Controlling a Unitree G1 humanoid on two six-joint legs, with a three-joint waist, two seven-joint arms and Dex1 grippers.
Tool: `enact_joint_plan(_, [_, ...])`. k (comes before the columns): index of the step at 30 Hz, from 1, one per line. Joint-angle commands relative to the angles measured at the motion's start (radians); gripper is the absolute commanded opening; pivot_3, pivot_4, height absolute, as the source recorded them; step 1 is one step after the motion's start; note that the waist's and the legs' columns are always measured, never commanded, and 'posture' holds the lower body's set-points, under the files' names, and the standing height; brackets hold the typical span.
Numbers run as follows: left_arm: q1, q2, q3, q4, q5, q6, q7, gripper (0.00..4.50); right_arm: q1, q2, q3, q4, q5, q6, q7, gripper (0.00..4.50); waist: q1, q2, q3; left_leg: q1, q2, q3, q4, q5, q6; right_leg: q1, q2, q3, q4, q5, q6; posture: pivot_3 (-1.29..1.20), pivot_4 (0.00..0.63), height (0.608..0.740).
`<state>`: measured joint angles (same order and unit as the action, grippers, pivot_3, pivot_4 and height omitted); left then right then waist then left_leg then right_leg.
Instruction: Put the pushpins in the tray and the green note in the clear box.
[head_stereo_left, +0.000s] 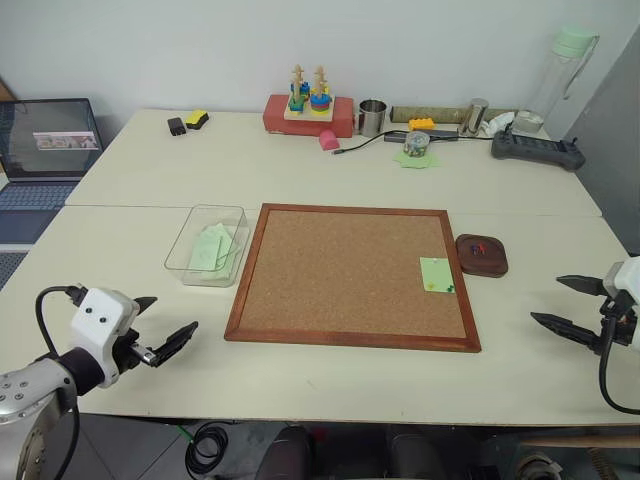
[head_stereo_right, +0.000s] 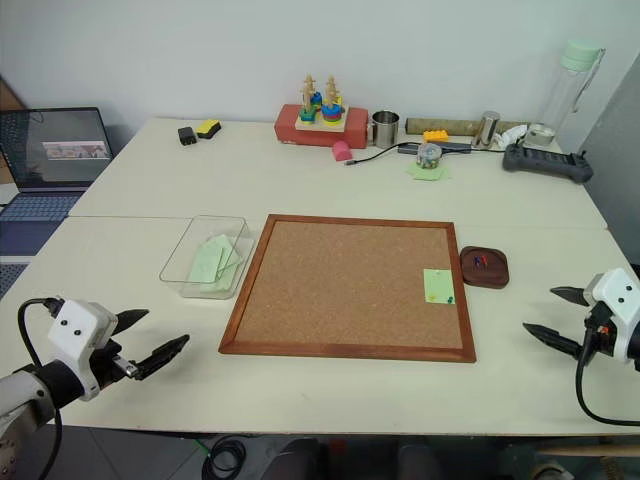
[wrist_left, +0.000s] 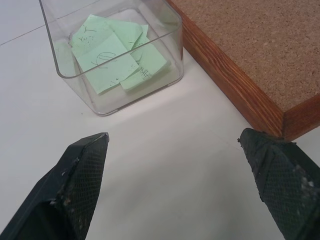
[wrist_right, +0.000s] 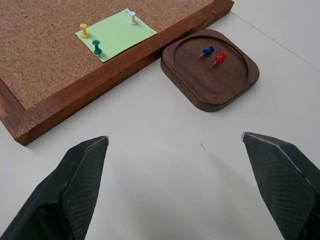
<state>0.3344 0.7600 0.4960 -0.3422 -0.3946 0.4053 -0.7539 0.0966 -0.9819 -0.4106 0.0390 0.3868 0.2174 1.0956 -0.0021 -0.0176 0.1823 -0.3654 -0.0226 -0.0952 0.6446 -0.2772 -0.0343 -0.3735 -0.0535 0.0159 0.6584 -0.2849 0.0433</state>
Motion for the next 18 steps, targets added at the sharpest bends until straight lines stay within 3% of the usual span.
enact_joint_plan(1, [-0.011,0.006,0.061,-0.01,-0.02,-0.005,-0.001,4.46,-0.013,-0.024,-0.026,-0.016,0.007,-0.009,0.02,4.5,0.0,0.0,0.0,0.0,0.0,0.0,0.0,0.0,0.0,0.0,0.0,0.0,0.0,0.0,0.0,0.0,0.15,0.74])
enact_joint_plan(18, [-0.019,0.01,0.029,-0.02,-0.026,-0.03,-0.068,4.46,-0.024,-0.009,-0.014,-0.023,-0.008,-0.015,0.016,4.5,0.0,0.0,0.0,0.0,0.0,0.0,0.0,0.0,0.0,0.0,0.0,0.0,0.0,0.0,0.0,0.0,0.15,0.74])
